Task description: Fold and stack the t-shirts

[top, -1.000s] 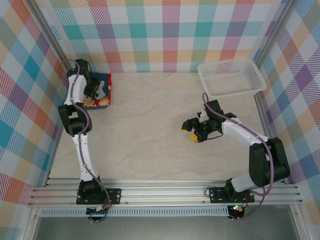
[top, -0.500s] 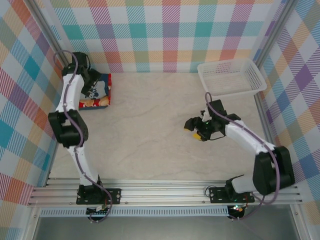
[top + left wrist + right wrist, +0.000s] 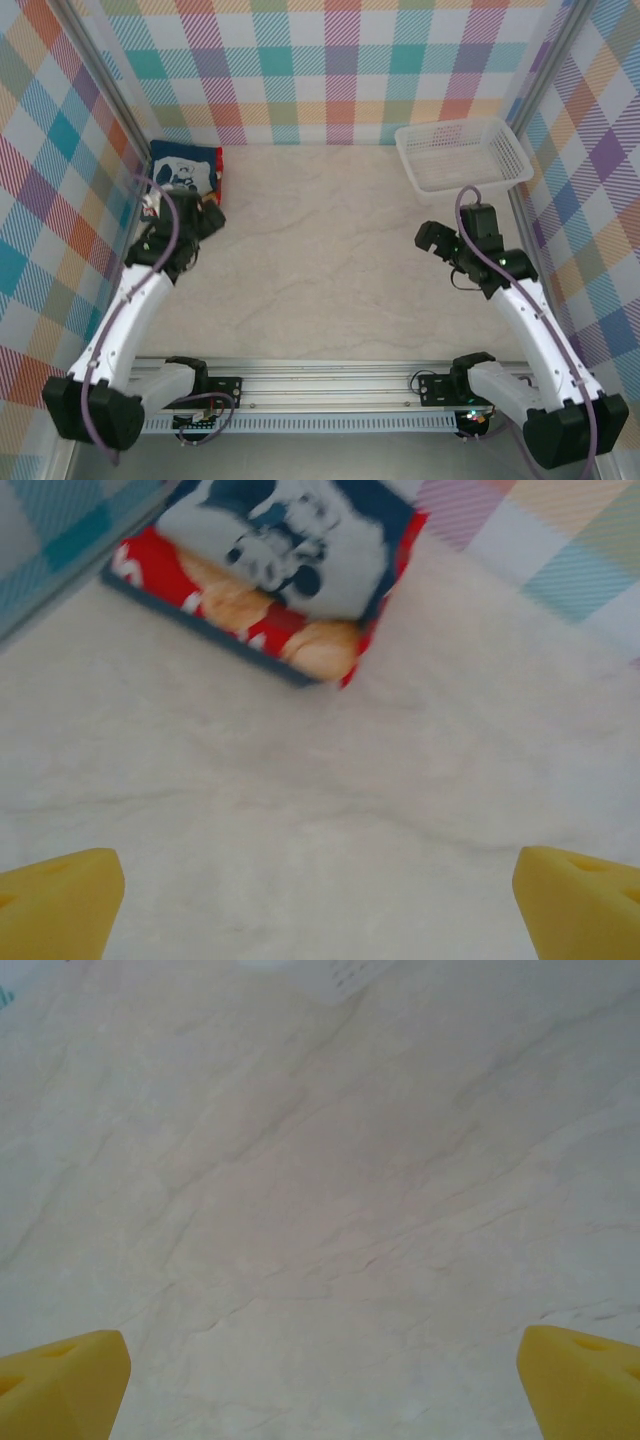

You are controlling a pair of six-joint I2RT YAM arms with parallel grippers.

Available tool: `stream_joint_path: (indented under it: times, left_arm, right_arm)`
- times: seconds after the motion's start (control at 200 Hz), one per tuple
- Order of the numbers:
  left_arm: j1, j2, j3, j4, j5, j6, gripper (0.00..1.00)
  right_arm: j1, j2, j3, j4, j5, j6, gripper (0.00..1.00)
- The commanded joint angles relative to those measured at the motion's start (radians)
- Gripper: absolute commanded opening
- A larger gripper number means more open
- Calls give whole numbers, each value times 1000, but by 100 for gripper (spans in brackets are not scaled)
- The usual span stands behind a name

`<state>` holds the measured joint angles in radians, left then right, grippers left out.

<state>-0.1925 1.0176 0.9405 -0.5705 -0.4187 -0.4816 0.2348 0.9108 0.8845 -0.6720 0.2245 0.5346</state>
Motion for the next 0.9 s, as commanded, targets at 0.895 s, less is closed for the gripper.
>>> stream_joint_path:
  times: [0.895]
  left_arm:
    - [143, 436, -516, 1271, 273, 461, 100]
  right_arm:
    - [-301, 417, -545, 1421, -137, -406, 100]
